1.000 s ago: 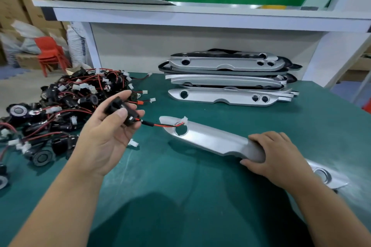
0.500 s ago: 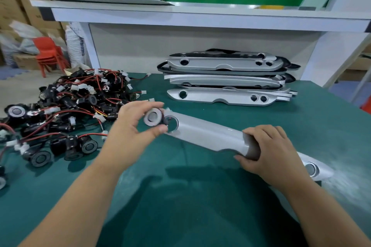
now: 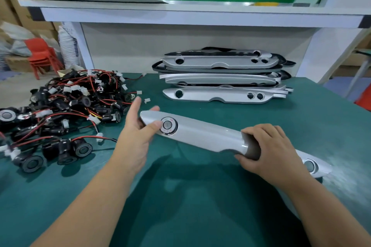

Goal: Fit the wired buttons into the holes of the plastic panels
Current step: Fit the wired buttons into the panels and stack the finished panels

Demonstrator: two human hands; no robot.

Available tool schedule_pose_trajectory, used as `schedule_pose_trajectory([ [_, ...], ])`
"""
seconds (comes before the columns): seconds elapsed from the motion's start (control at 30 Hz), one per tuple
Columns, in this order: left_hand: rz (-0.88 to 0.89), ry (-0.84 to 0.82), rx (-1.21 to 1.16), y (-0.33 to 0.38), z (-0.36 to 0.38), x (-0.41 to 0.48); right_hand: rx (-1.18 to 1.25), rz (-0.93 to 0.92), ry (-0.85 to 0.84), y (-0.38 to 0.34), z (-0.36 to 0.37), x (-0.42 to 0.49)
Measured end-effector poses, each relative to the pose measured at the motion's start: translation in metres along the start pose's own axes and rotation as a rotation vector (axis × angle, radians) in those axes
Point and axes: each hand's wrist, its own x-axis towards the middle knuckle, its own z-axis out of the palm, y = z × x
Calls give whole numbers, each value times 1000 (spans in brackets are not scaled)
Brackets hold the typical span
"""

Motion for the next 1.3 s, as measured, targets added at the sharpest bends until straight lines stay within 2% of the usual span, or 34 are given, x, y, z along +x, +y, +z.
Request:
schedule_pose_trajectory([
  [0.1,-31,-7,-62,-2,4,-1,37,-3,-23,-11,2,-1],
  [0.27,-23,-93,-17,-4,17,-10,142,-122,194,-73,17,10],
  [0.37,-30,-95,-39,-4,21,-16,169,-158,247,-106,29,19],
  [0.47,-64,-60,-176,2,21,-17,174,-192,228,-113,32,22],
  [0.6,-91,-45,-183,6,21,-17,182,-245,118,-105,29,22],
  [0.77,-117,-52,-222,8,20,-18,157,-288,77,-101,25,20],
  [0.9,-105,-84,-231,10,22,-20,185,-202,135,-107,26,19],
  [1.1,-30,-100,-135,12,21,-21,111,-255,265,-113,24,16],
  [1.3,69,-105,121,9,21,-24,88,-357,215,-107,19,16],
])
